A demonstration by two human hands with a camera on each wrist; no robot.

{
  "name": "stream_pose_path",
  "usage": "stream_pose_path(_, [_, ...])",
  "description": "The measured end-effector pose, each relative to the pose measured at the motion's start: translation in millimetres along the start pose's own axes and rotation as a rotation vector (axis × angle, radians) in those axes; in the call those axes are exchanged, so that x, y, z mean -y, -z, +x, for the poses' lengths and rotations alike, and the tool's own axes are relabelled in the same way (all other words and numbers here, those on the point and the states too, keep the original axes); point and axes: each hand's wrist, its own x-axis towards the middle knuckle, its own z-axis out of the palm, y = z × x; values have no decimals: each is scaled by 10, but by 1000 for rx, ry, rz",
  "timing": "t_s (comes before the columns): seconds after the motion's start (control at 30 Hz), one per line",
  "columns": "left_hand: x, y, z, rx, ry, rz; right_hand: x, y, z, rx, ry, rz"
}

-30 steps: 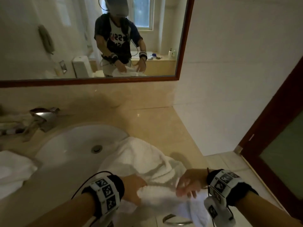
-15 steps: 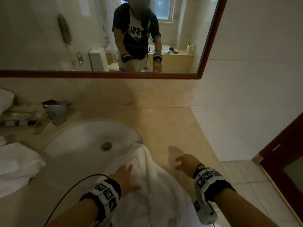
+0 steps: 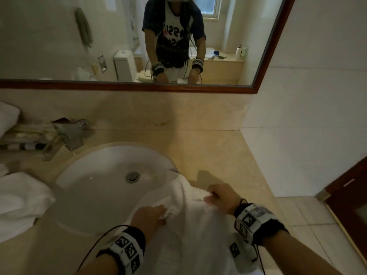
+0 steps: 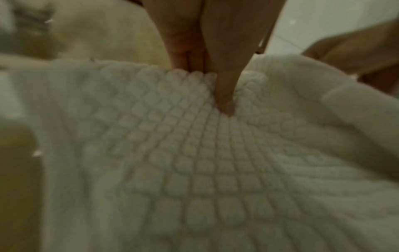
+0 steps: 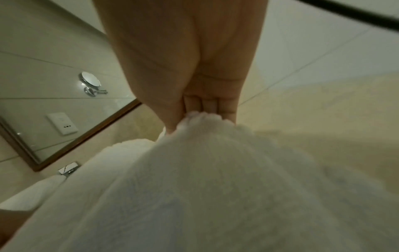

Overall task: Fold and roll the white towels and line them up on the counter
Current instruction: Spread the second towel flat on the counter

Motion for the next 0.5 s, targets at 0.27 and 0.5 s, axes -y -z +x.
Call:
stream_pose_path(0.27, [-432, 716, 719, -240, -169, 46, -787, 939, -411, -511, -266, 123])
stream_pose_path(0.5, [-903, 760, 1449, 184, -119, -68, -1372, 1223, 21, 29, -386, -94])
